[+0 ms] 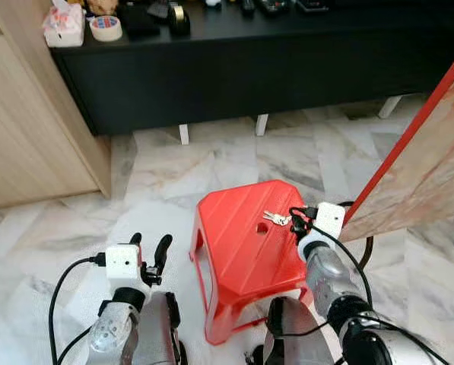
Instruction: Hang keys on a hook
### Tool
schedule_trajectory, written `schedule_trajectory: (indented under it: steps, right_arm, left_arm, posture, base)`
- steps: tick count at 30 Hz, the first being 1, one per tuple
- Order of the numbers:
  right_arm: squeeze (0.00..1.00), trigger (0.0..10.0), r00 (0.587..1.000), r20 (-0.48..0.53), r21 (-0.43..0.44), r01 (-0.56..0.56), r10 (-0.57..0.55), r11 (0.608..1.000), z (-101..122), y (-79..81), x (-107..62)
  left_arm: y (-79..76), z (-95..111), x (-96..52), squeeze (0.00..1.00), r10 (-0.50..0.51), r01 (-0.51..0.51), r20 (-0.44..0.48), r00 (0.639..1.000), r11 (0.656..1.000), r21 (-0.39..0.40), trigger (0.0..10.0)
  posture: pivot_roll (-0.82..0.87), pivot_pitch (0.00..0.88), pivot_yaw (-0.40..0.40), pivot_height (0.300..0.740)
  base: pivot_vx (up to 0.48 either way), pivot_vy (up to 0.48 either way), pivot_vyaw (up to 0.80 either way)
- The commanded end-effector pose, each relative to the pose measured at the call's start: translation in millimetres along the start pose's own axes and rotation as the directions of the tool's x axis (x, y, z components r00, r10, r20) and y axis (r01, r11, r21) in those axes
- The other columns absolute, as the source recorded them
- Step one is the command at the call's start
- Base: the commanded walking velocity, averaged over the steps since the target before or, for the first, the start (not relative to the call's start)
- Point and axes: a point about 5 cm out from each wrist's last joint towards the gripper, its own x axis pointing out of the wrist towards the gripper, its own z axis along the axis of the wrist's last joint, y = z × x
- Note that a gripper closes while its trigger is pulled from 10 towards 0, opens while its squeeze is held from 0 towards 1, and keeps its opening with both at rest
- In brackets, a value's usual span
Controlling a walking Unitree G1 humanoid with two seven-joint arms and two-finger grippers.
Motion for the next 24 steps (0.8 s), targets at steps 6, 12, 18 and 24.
schedule_trajectory:
  steps: [6, 12, 18, 24]
  right_arm:
    - [0.00, 10.0, 1.000, -0.014, -0.082, -0.020, 0.019, 0.996, 15.1, -3.1, 5.4]
    - [0.00, 10.0, 0.997, -0.070, -0.166, 0.017, -0.029, 0.986, 16.4, -12.0, 6.8]
    - [0.00, 10.0, 0.994, -0.102, -0.204, 0.017, -0.038, 0.979, 14.7, -17.4, 6.6]
    - [0.00, 10.0, 0.993, -0.117, -0.236, 0.002, -0.030, 0.972, 12.7, -19.0, 6.1]
  left_arm:
    - [-0.6, 9.2, -8.3, 0.00, 0.010, -0.010, -0.002, 1.000, 1.000, -0.008, 10.0]
    - [-2.3, 16.5, -15.9, 0.00, 0.014, -0.014, -0.008, 1.000, 1.000, -0.009, 10.0]
    - [-4.3, 20.8, -18.1, 0.00, 0.017, -0.017, -0.007, 1.000, 1.000, -0.011, 10.0]
    - [-3.2, 23.5, -19.9, 0.00, 0.019, -0.019, -0.018, 1.000, 1.000, -0.009, 10.0]
  posture:
    - [0.17, 0.281, -0.085, 0.567]
    - [0.19, 0.297, -0.087, 0.567]
    - [0.21, 0.308, -0.088, 0.567]
    - [0.22, 0.312, -0.088, 0.567]
  base:
    - [0.000, 0.000, 0.00]
    - [0.000, 0.000, 0.00]
    - [0.000, 0.000, 0.00]
    - [0.000, 0.000, 0.00]
